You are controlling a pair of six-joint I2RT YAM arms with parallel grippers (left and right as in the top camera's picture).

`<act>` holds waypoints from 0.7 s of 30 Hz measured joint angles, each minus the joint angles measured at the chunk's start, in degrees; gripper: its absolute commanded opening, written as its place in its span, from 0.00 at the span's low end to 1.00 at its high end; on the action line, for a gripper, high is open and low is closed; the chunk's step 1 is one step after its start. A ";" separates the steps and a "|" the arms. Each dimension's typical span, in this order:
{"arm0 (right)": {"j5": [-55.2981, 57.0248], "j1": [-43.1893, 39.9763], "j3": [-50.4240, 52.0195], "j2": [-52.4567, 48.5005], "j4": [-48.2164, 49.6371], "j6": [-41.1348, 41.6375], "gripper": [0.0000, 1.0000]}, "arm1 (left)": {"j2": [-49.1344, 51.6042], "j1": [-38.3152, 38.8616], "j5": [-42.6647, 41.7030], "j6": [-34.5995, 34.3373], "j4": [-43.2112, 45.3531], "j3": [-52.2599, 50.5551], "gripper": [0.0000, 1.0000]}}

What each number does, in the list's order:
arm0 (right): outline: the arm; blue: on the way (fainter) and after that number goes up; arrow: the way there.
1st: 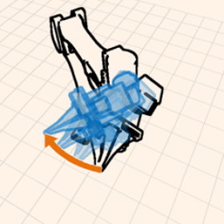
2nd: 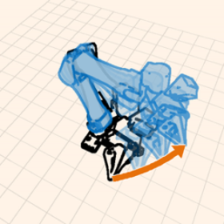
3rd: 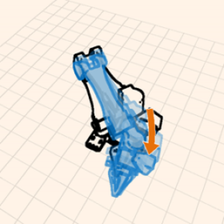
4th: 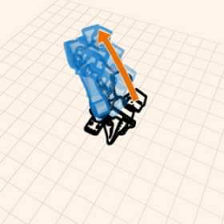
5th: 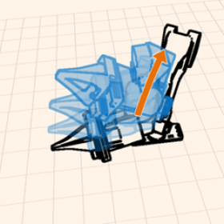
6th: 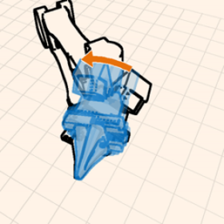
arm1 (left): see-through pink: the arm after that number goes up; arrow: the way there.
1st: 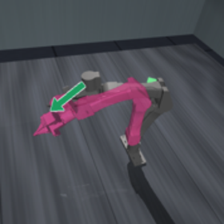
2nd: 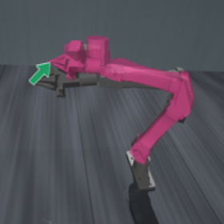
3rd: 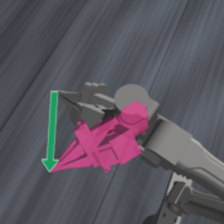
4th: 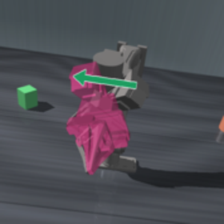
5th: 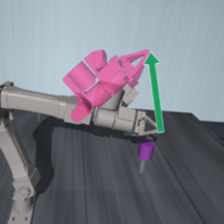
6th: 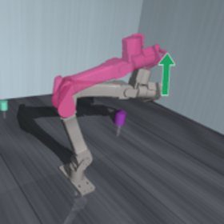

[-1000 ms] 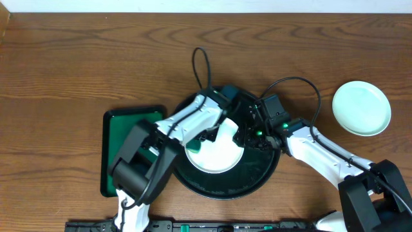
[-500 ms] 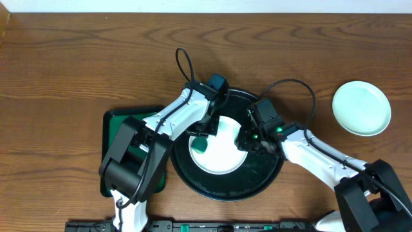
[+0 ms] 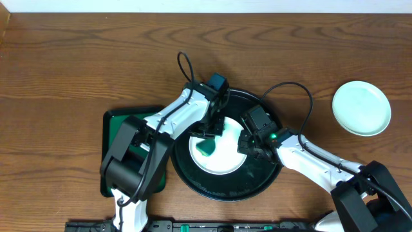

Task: Clean dirty plates on tray and stack at the side
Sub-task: 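Continue scrubbing the white plate's surface with the sponge in the left gripper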

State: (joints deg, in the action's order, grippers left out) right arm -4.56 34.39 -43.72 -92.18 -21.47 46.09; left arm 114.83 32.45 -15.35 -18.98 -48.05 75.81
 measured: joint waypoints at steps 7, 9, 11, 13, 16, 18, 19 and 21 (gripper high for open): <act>0.04 0.02 0.09 0.02 0.13 0.02 0.01 | 1.05 0.46 -13.90 -0.50 6.69 -0.83 0.07; 0.04 0.02 0.09 0.02 0.15 0.02 0.01 | 1.86 1.44 -18.91 -0.70 9.31 -0.98 0.07; 0.07 0.02 0.20 0.02 0.15 0.15 0.01 | 2.54 2.34 -22.99 -1.14 11.43 -1.22 0.07; -0.04 0.00 0.35 0.17 0.11 0.20 0.01 | 2.80 2.29 -25.00 -1.62 12.13 -1.44 0.07; -0.13 -0.04 0.39 0.20 0.11 0.17 0.01 | 2.95 2.21 -25.81 -1.97 11.98 -1.46 0.07; -0.35 -0.11 0.39 0.20 0.09 0.17 0.01 | 2.95 2.23 -24.44 -2.12 9.97 -1.09 0.07; -0.70 -0.15 0.39 0.20 0.04 0.20 0.01 | 2.95 2.40 -23.19 -2.14 8.50 -0.66 0.07; -1.99 -0.15 0.46 0.20 -0.04 0.22 0.01 | 2.93 2.71 -20.11 -2.05 4.59 0.20 0.07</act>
State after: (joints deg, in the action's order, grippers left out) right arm -6.55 34.24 -43.27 -91.98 -21.52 46.30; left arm 117.75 35.16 -35.46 -21.04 -43.46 76.01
